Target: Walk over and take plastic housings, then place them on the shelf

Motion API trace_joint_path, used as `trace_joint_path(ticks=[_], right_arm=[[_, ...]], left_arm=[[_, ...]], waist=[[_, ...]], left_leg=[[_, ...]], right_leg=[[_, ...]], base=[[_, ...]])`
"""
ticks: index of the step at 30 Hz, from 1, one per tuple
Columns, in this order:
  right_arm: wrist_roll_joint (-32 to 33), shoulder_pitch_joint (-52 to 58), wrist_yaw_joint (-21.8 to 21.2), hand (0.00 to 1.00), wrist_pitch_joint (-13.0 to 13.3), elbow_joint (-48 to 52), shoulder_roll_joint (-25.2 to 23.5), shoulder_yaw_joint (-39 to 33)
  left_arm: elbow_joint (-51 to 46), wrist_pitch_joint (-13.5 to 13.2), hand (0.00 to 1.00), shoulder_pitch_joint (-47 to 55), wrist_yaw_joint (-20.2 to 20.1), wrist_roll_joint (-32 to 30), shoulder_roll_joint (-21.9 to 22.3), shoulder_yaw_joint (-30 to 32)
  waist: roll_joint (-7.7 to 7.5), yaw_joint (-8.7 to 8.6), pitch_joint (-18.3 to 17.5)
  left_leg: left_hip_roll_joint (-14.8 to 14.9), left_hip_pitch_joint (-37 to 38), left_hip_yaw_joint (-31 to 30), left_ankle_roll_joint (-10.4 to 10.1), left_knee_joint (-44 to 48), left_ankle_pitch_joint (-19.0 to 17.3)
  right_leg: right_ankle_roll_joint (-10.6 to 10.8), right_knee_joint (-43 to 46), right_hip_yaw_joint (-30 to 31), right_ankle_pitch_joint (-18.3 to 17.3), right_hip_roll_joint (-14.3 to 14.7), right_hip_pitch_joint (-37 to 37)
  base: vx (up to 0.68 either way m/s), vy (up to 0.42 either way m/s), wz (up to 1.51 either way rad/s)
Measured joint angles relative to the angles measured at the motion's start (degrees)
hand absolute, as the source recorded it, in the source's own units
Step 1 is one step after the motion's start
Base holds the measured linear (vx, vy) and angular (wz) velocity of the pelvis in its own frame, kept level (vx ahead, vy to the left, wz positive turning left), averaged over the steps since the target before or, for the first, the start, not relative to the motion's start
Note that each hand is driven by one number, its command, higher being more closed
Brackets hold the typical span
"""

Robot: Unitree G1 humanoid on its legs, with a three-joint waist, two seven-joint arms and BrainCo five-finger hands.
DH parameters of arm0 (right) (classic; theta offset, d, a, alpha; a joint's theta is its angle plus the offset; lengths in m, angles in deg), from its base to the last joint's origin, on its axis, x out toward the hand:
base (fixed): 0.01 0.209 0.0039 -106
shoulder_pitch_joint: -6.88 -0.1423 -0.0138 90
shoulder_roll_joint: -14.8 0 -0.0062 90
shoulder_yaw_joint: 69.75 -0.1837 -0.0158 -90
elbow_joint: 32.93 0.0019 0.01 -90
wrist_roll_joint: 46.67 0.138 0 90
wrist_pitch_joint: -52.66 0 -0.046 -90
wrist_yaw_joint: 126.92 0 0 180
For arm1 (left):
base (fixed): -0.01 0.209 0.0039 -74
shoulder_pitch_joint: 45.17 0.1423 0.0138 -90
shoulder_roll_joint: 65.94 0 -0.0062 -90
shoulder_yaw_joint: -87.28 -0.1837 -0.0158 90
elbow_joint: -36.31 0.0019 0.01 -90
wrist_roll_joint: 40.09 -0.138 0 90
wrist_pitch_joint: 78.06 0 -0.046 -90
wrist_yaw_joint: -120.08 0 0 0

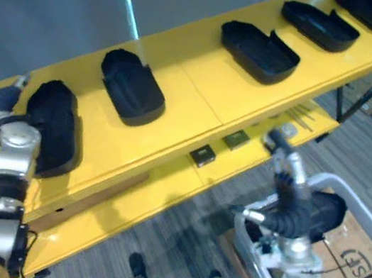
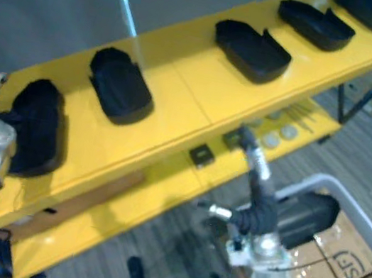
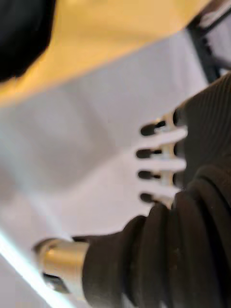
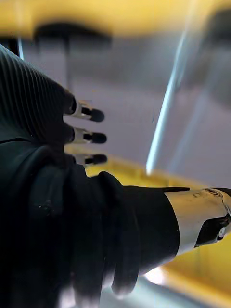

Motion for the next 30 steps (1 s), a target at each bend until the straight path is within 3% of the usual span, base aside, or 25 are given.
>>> trace_joint_path(ticks=[5, 11, 15, 19, 20, 25, 30], right_arm=[[4.9, -8.0, -3.6, 0.00, -0.1, 1.2, 0.2, 0.9], [6.2, -12.8, -9.5, 0.00, -3.6, 1.0, -1.3, 5.8], [9.6, -13.2, -14.5, 0.00, -5.9, 0.1, -2.8, 8.8], [13.2, -14.4, -20.3, 0.00, -10.5, -3.5, -4.4, 13.1], [13.5, -14.4, -22.0, 0.00, -13.6, -4.4, -4.8, 15.2], [13.2, -17.8, -24.3, 0.00, -20.9, -12.0, -6.6, 20.9], [12.2, -22.2, -25.4, 0.00, -25.5, -19.5, -7.6, 23.2]], left_arm=[[-15.1, -3.7, 0.00, 5.0, 0.0, -1.1, 5.5, 4.6], [-33.9, -7.5, 0.00, 17.7, -0.1, -4.9, 14.4, 10.0], [-40.3, -8.8, 0.00, 27.5, 2.8, -9.5, 20.1, 13.8], [-39.8, -8.5, 0.00, 35.8, 3.8, -9.1, 24.0, 16.8], [-38.1, -6.7, 0.00, 39.0, 2.4, -8.5, 25.0, 16.8], [-19.3, -3.5, 0.00, 46.6, -4.8, -5.2, 28.7, 15.7], [-6.3, -2.7, 0.00, 51.1, -10.4, -5.3, 30.5, 11.3]], waist=[[-0.29, 2.77, -1.6], [-0.93, 7.61, -7.0], [-1.00, 10.14, -8.6], [-1.82, 12.65, -10.2], [-2.49, 13.83, -10.8], [-4.50, 16.28, -11.6], [-6.00, 18.36, -11.6]], left_leg=[[-0.3, -0.2, -2.1, 0.2, 0.0, -0.1], [-1.6, -1.0, -7.1, 0.3, 0.0, 0.0], [-2.1, -1.3, -9.6, 0.4, 0.0, 0.2], [-2.1, -3.2, -12.6, 0.3, 0.0, 0.7], [-2.1, -3.8, -13.6, 0.2, 0.0, 1.0], [-2.5, -4.4, -15.5, 0.0, 0.0, 1.2], [-2.5, -5.6, -16.8, 0.2, 0.0, 1.4]], right_leg=[[0.4, -4.4, -2.4, 1.8, 0.5, 3.2], [0.6, -7.5, -7.8, 1.9, 0.5, 7.1], [0.1, -9.1, -10.4, 1.6, 0.7, 9.0], [0.1, -10.5, -13.3, 1.5, 1.7, 9.5], [0.1, -11.1, -14.4, 1.5, 2.0, 9.8], [0.2, -11.5, -16.3, 1.4, 2.3, 10.7], [0.3, -11.8, -17.8, 1.3, 2.6, 10.5]], base=[[0.01, 0.025, 0.23], [0.05, 0.000, 0.41], [-0.01, -0.001, 0.38], [-0.04, -0.020, 0.37], [-0.02, -0.026, 0.29], [-0.01, -0.018, 0.21], [-0.03, 0.001, 0.17]])
